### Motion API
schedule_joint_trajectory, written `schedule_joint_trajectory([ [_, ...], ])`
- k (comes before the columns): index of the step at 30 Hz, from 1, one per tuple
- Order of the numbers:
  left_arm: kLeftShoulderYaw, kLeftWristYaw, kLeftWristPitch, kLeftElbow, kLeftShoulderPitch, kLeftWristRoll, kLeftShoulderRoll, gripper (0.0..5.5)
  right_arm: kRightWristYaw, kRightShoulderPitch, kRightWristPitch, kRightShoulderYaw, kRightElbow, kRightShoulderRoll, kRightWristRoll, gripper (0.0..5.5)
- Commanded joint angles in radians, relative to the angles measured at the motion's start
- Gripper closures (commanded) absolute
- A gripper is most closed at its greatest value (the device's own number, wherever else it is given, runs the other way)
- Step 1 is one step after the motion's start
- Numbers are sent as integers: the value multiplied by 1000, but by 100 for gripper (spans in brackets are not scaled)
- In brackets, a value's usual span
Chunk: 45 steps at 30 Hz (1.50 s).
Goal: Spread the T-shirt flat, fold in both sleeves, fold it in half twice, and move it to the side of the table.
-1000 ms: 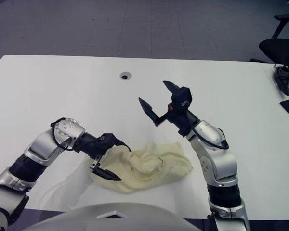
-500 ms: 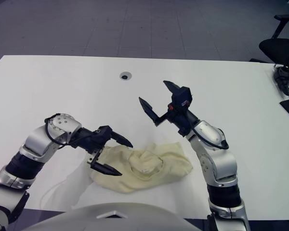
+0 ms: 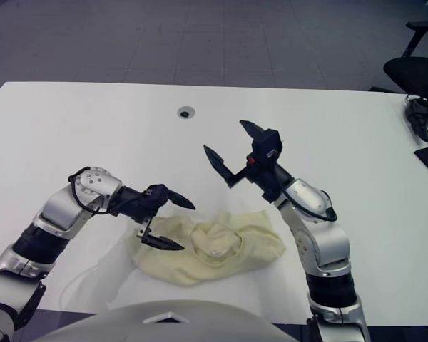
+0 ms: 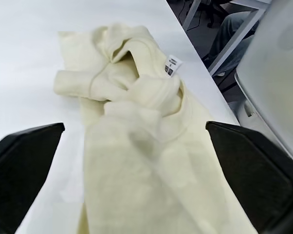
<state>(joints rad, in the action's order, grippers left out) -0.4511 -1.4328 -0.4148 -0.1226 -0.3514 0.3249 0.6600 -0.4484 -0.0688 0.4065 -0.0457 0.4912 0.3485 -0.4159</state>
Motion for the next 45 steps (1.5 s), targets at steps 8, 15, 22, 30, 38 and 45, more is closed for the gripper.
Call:
schedule_joint_trajectory([
  [8,-17,-67,-10,-40,23,-2,50,12,8,-1,10,1,12,2,7,10],
  [15,26,-78,-59,-81,22,86,29,12,11,-3,12,2,13,3,5,10],
  [22,25,-74,-71,-95,19,101,33,12,16,-4,14,3,13,2,4,10],
  [30,5,-74,-48,-65,13,61,45,26,16,-8,14,4,7,0,6,10],
  [38,0,-80,-29,-44,9,30,49,159,16,-9,12,1,4,-1,8,10],
  [45,16,-80,-40,-49,9,51,38,286,12,-9,10,1,5,2,10,10],
])
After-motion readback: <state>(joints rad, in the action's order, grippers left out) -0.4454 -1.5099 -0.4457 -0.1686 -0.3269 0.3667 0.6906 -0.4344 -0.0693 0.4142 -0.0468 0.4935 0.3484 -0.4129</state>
